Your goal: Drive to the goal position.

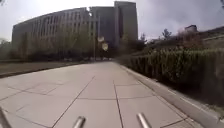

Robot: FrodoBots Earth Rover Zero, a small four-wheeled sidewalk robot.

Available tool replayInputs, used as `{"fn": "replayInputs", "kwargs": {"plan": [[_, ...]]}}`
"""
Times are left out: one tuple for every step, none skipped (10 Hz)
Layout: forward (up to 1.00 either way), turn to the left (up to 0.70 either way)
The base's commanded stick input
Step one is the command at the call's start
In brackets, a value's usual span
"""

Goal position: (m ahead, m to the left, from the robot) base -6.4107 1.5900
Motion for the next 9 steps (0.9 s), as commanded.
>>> {"fn": "replayInputs", "kwargs": {"plan": [[0.0,0.0],[0.0,0.0],[0.0,0.0],[0.0,0.0],[0.07,0.0],[0.53,0.0],[0.03,0.0],[0.0,0.0],[0.0,0.0]]}}
